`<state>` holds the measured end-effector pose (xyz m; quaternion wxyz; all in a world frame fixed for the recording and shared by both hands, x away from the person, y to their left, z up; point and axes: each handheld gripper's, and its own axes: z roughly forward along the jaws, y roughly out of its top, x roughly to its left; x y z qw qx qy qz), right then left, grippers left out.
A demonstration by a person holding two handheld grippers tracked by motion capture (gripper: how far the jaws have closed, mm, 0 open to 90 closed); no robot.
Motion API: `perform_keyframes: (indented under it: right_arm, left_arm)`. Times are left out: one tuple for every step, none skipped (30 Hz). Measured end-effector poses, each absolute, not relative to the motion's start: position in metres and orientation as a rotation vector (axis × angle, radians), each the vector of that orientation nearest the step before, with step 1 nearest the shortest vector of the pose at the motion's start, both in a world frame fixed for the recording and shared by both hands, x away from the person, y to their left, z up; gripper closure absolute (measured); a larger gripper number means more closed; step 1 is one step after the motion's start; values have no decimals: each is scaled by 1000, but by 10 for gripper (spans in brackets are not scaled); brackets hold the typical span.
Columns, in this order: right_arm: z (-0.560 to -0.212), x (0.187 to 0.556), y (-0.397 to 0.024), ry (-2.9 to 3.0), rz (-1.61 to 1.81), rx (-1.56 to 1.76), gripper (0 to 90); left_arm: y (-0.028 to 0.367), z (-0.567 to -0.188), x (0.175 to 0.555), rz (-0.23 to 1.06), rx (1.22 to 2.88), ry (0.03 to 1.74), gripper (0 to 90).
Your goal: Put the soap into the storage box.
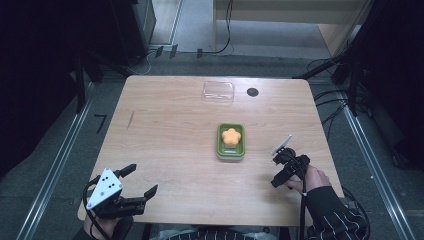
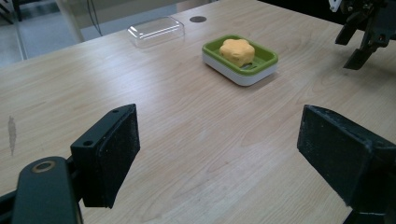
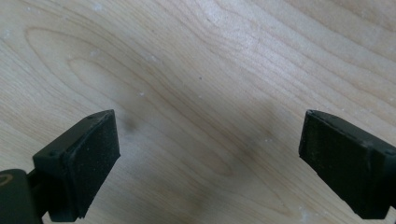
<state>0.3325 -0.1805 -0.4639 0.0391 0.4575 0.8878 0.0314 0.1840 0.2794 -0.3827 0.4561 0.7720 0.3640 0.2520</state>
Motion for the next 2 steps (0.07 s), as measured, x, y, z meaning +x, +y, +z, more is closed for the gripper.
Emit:
perform_keyframes:
  right_arm:
    - [-464, 332, -181, 2722, 101, 1396, 53]
    - [-464, 332, -182, 2718, 110, 1398, 54]
  left_arm:
    - [279, -383, 184, 621, 1906, 896, 136]
    - [279, -383, 184, 623, 1906, 896, 136]
